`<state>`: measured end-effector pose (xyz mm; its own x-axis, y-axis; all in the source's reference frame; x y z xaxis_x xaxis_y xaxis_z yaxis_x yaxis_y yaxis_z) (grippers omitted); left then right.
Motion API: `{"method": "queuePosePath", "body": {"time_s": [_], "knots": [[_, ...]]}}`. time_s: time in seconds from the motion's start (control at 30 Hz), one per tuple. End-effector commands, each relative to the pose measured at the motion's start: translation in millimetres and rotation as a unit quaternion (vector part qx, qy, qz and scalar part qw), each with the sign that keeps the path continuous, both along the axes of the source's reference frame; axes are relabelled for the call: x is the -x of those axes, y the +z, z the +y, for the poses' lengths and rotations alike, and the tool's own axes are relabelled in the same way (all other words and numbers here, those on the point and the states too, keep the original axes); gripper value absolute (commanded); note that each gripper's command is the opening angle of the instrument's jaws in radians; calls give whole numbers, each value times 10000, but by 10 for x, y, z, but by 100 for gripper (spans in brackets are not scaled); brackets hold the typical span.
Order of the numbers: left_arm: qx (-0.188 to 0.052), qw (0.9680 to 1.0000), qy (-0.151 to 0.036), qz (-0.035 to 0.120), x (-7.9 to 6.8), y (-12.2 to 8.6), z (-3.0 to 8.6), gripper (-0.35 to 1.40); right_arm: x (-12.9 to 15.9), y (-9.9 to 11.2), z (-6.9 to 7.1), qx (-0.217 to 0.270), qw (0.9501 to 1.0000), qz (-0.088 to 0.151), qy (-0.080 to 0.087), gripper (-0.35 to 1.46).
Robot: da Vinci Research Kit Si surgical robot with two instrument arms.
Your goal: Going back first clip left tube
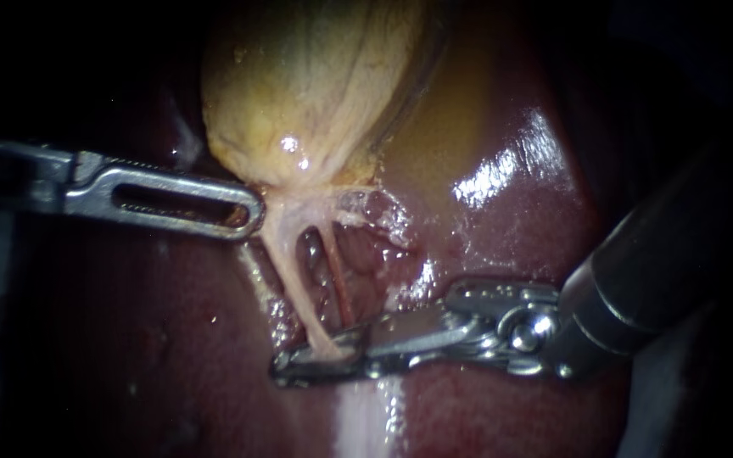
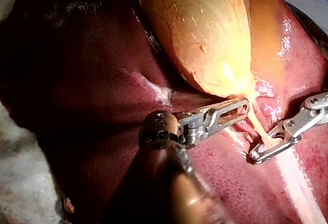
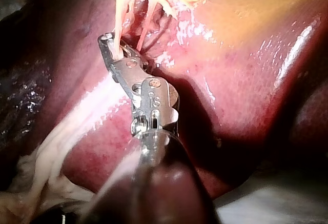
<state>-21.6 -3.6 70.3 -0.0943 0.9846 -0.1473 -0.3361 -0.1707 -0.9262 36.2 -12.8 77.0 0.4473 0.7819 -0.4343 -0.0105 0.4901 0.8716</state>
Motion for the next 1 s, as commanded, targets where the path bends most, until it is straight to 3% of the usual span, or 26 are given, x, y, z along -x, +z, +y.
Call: {"method": "queuePosePath", "body": {"time_s": [0.03,0.3,0.37,0.43,0.47,0.6,1.0], "knots": [[1,10000,3,-1,0,0,0,-35,0,0,0,-4,10000,9,6,-35],[7,10000,-4,5,-3,4,2,-35,0,-1,1,196,9997,122,-36,-35],[7,10000,-2,4,-4,6,3,-35,-4,-2,6,594,9977,316,-21,1],[11,10000,-12,11,-5,7,4,-35,-9,-6,13,821,9952,504,178,37],[12,10000,-12,12,-5,8,4,-35,-12,-8,17,843,9947,531,254,42],[12,10000,-12,11,-6,7,3,-35,-14,-17,28,1083,9916,516,485,49],[14,10000,-13,13,-6,7,3,-35,-7,-19,32,1229,9898,548,467,49]]}}
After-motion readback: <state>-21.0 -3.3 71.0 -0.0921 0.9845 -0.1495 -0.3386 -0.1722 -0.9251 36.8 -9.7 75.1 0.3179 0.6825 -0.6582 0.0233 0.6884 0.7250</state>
